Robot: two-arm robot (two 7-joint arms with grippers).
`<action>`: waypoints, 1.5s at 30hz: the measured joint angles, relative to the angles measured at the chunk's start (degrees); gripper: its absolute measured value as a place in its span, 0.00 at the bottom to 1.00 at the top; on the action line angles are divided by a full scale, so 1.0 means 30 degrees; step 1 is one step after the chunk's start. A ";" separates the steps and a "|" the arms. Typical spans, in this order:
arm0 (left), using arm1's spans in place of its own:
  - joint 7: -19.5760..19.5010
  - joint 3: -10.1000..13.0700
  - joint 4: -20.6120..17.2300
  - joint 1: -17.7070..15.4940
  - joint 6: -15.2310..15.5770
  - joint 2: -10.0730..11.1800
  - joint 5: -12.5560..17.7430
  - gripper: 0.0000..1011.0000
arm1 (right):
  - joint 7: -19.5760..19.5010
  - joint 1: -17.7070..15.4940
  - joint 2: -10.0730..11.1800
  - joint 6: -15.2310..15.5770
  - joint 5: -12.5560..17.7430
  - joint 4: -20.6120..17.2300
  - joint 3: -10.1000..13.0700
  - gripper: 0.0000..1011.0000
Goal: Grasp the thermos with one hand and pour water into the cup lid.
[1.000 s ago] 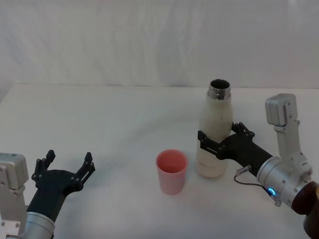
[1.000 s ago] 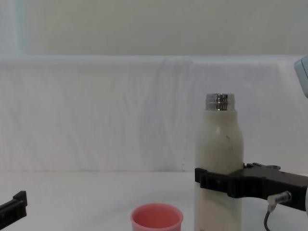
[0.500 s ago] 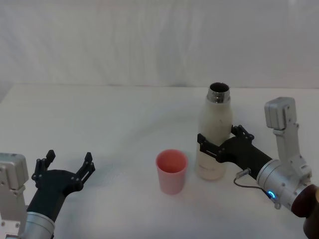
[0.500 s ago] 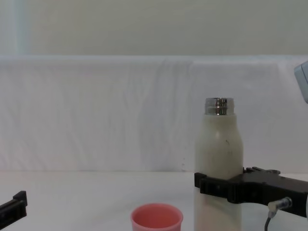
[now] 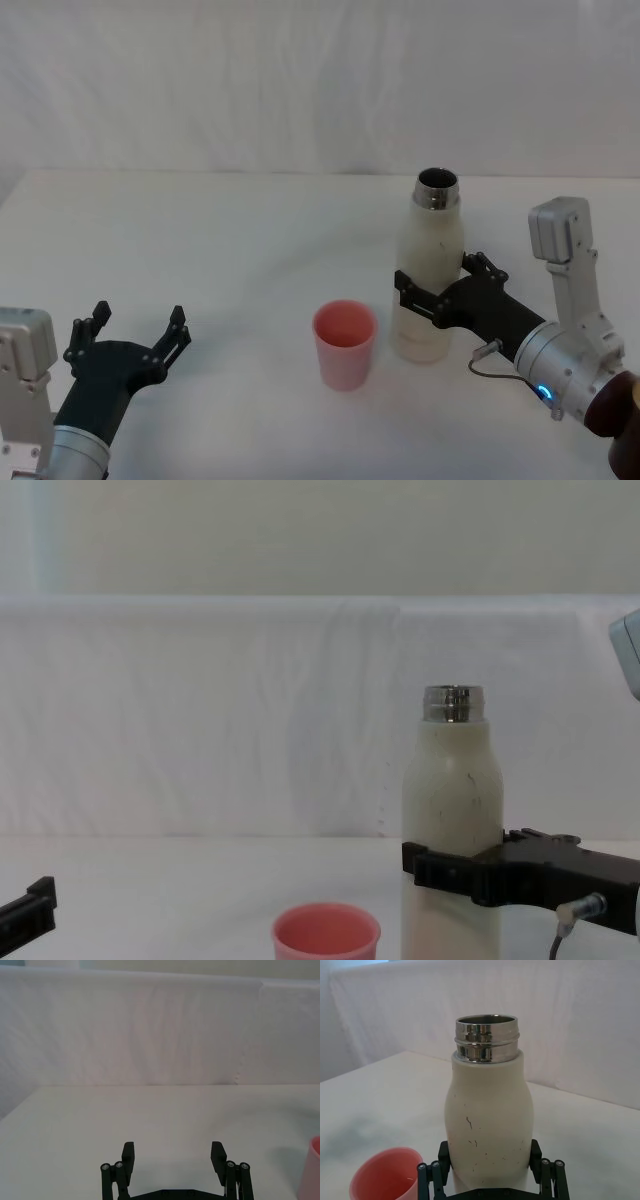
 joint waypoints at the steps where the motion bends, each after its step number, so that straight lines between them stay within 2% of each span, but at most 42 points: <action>1: -0.0001 0.0000 0.0000 0.0000 -0.0001 0.0000 -0.0001 0.99 | -0.0002 0.0019 0.0043 -0.0012 0.0029 0.0008 -0.0037 0.94; 14: 0.0000 0.0001 0.0000 0.0000 -0.0001 0.0000 0.0000 0.99 | -0.0003 0.0054 0.0389 0.0007 0.0292 -0.0064 -0.0296 0.94; 27: 0.0000 0.0001 0.0000 0.0000 0.0000 -0.0001 0.0000 0.99 | -0.0003 0.0039 0.0365 0.0027 0.0282 -0.0066 -0.0282 0.94; 31: 0.0000 0.0000 0.0000 0.0000 0.0000 0.0000 0.0000 0.99 | -0.0002 0.0037 0.0359 0.0048 0.0271 -0.0065 -0.0280 0.99; 45: 0.0000 0.0000 0.0000 0.0000 0.0000 -0.0001 0.0000 0.99 | -0.0001 0.0040 0.0341 0.0048 0.0251 -0.0065 -0.0259 0.99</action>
